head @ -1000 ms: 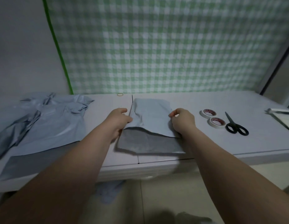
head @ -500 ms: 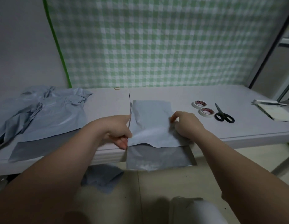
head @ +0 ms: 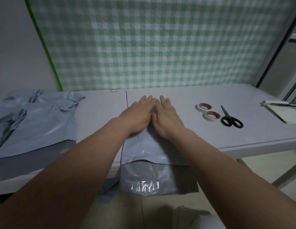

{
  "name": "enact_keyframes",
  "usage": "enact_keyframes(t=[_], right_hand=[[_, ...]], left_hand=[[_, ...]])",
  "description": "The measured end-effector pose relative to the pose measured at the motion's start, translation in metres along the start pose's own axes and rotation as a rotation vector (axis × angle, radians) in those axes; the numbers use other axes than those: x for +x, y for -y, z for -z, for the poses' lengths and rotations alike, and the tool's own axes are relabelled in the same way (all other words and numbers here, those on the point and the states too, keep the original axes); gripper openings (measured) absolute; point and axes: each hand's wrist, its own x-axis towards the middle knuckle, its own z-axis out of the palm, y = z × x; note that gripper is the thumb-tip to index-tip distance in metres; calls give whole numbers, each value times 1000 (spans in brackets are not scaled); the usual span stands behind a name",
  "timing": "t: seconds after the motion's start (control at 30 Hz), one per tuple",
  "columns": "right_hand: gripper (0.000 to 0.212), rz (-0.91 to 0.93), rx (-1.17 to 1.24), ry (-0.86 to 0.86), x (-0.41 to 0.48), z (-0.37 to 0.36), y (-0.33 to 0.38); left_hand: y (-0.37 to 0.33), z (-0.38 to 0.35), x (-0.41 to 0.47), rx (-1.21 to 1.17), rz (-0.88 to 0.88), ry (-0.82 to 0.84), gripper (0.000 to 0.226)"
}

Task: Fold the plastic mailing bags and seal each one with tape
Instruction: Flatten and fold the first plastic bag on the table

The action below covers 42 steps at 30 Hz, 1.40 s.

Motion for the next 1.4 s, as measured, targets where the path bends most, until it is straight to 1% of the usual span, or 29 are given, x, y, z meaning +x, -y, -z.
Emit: enact_keyframes(t=[0.13, 0.2, 0.3, 0.4, 0.53, 0.7, 0.8, 0.9, 1.0, 1.13, 1.3, 1.4], right_hand=[[59, 9, -39, 142, -3, -21, -8], [62, 5, -46, 179, -6, -24, -10], [65, -14, -96, 187, -12, -21, -8], [66, 5, -152, 196, -21, -16, -6], [65, 90, -178, 244, -35, -12, -7], [67, 133, -134, 311, -44, -9, -7], [67, 119, -127, 306, -42, -10, -7], [65, 102, -124, 279, -38, -10, -8], [63, 88, -118, 266, -31, -11, -11], [62, 81, -157, 306, -20, -9, -21], [54, 97, -130, 359, -18, 1, -36], [53, 102, -144, 363, -23, 6, -44]], left_hand=[[20, -25, -5, 14, -37, 120, 59], [26, -30, -10, 43, -38, 128, 60], [25, -29, -18, 200, -58, 121, 60], [20, -26, -27, 267, -84, 111, 60], [17, -24, -41, 144, -170, 111, 57], [15, -24, -48, 83, -185, 136, 55], [16, -24, -47, 57, -166, 172, 55], [16, -24, -43, 112, -103, 226, 56], [15, -24, -36, 132, -67, 238, 55], [20, -25, -24, 164, -42, 252, 56], [28, -23, -25, 184, -60, 291, 57], [34, -21, -32, 206, -59, 323, 65]])
